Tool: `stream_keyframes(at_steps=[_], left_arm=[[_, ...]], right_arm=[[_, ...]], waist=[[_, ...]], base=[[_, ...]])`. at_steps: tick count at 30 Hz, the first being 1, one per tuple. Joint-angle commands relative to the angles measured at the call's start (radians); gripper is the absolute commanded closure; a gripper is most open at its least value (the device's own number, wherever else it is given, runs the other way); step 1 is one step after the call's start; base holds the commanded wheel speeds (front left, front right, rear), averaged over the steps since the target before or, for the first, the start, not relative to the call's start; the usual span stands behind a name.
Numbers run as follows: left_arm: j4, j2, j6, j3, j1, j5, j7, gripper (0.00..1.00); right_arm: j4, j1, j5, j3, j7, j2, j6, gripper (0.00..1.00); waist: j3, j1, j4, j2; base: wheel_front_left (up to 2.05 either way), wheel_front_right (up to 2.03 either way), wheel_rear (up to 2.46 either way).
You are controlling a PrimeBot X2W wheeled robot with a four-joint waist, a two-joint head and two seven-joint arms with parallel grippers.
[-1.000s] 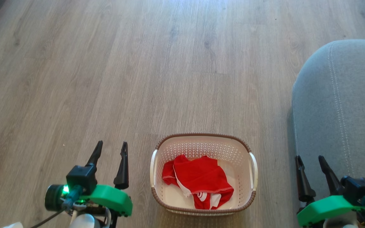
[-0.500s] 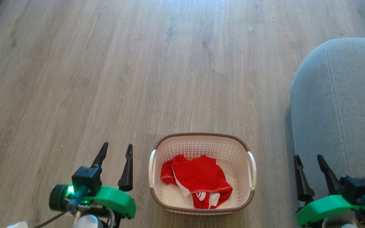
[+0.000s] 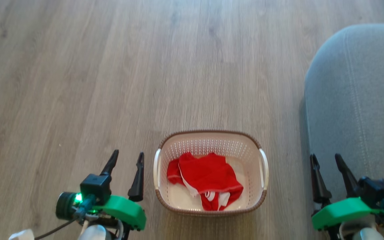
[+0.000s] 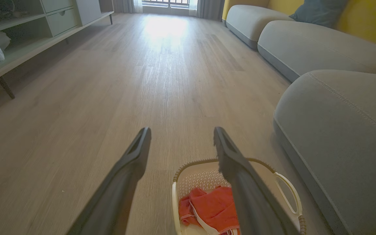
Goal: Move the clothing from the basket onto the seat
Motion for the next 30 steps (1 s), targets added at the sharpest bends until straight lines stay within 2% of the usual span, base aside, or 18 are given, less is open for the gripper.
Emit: stream_keyframes(at_steps=[1, 11, 18, 26, 30], left_arm=[[-0.021, -0.001, -0.006, 0.018, -0.055, 0.005, -0.005, 0.0], [0.068, -0.001, -0.063, -0.045, -0.189, 0.027, -0.005, 0.0], [0.165, -0.001, -0.099, -0.082, -0.324, 0.095, -0.005, 0.0], [0.264, 0.004, -0.13, -0.096, -0.439, 0.155, -0.005, 0.0], [0.368, 0.018, -0.144, -0.134, -0.512, 0.198, -0.005, 0.0]], right_arm=[[-0.035, -0.047, -0.009, 0.021, -0.009, -0.016, 0.0, 0.0], [-0.065, -0.119, -0.047, 0.01, -0.009, -0.012, 0.0, 0.0], [-0.113, -0.169, -0.104, 0.019, -0.009, 0.003, 0.0, 0.0], [-0.156, -0.204, -0.125, 0.039, -0.009, 0.024, 0.0, 0.0], [-0.172, -0.221, -0.126, 0.052, -0.009, 0.033, 0.0, 0.0]], waist=[[0.037, 0.0, -0.011, 0.0], [0.277, 0.0, -0.075, 0.0], [0.454, 0.0, -0.132, 0.0], [0.59, 0.0, -0.191, 0.0], [0.652, 0.0, -0.224, 0.0]], base=[[0.0, 0.0, 0.0], [0.0, 0.0, 0.0], [0.0, 0.0, 0.0], [0.0, 0.0, 0.0], [0.0, 0.0, 0.0]])
